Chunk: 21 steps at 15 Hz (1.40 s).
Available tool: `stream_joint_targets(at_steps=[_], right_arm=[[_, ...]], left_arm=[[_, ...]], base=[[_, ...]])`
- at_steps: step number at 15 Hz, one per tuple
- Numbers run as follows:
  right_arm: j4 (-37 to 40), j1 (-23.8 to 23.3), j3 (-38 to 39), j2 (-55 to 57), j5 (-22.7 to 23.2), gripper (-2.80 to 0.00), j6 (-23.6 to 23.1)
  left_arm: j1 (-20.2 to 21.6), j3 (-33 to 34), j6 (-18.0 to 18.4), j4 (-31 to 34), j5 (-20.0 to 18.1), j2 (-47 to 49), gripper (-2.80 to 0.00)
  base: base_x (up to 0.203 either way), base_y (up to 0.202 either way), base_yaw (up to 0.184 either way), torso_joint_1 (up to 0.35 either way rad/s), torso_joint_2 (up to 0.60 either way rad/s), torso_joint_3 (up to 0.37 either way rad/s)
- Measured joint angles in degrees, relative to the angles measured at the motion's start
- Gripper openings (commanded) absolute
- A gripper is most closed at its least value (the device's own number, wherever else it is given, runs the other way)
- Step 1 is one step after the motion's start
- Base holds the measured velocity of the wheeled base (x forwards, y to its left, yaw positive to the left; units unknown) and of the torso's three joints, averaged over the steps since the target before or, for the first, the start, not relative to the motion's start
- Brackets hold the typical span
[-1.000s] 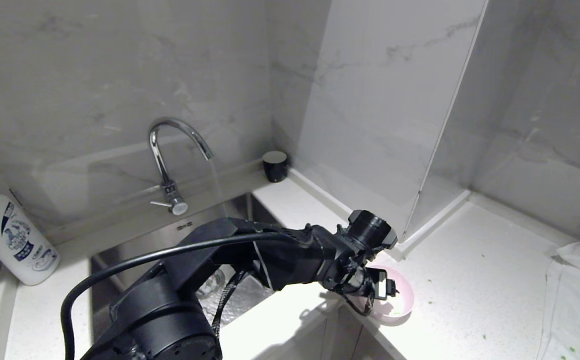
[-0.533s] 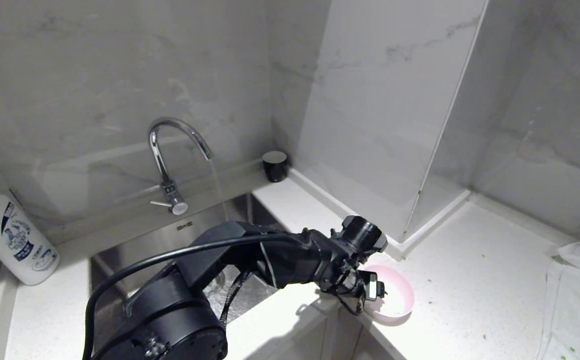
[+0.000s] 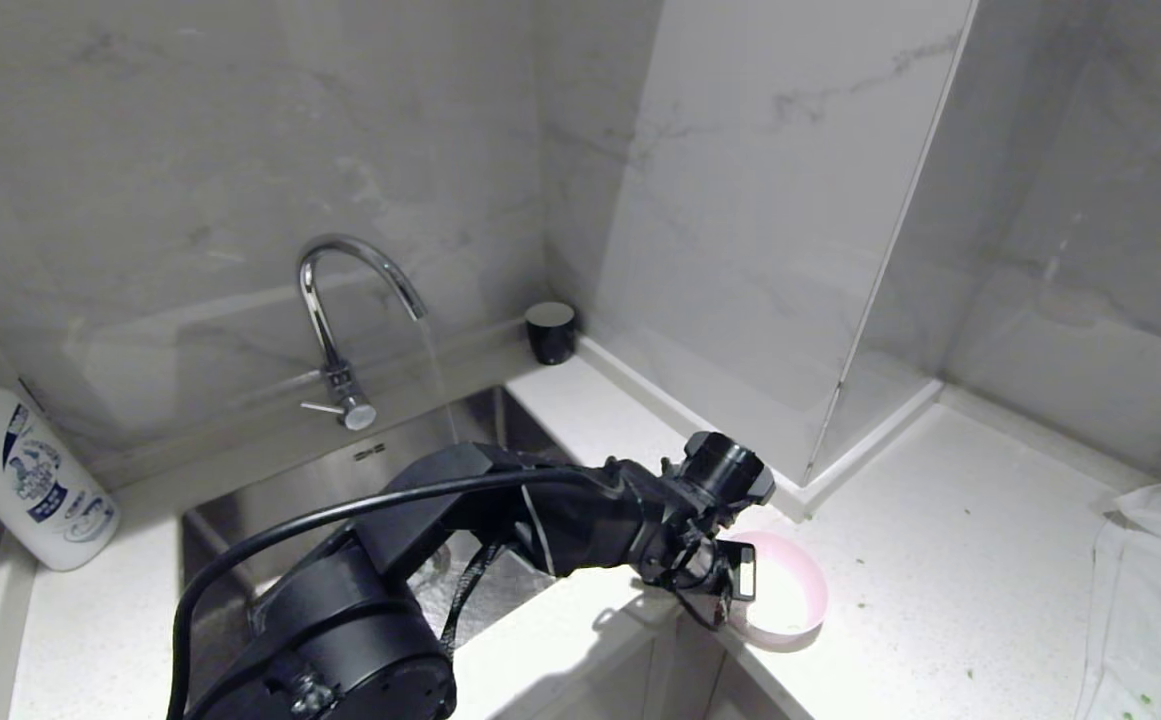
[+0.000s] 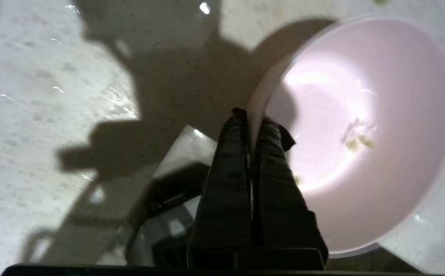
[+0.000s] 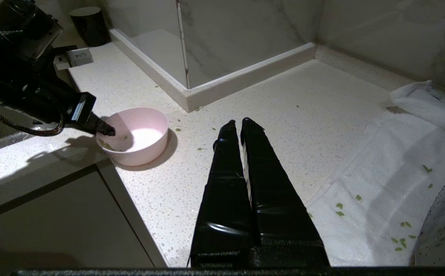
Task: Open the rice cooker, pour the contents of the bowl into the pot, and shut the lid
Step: Pick up the bowl on the table, then fill a bowl with water from the tap
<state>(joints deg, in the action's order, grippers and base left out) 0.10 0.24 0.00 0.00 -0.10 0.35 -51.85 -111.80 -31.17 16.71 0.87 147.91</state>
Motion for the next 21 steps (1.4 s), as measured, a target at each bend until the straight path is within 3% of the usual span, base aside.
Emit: stream_joint_targets(at_steps=[10,17,21], right_arm=[[0.0,0.0,0.0,0.0,0.0,-2.80,0.0],[0.0,0.0,0.0,0.0,0.0,-2.80,0.0],[0.0,0.0,0.0,0.0,0.0,-2.80,0.0]], left_arm=[[1.2,0.1,-0.5,2.4,0.0,-1.6,-2.80],[6.4,1.3,-4.7,7.0,-0.8,-6.8,-2.80],[11.9,7.4,-5.3,7.5,-2.4,-11.1,-2.80]], base=[[0.000,0.000,0.000,0.000,0.00,0.000],[0.000,0.000,0.000,0.000,0.00,0.000],[0.000,0.000,0.000,0.000,0.00,0.000]])
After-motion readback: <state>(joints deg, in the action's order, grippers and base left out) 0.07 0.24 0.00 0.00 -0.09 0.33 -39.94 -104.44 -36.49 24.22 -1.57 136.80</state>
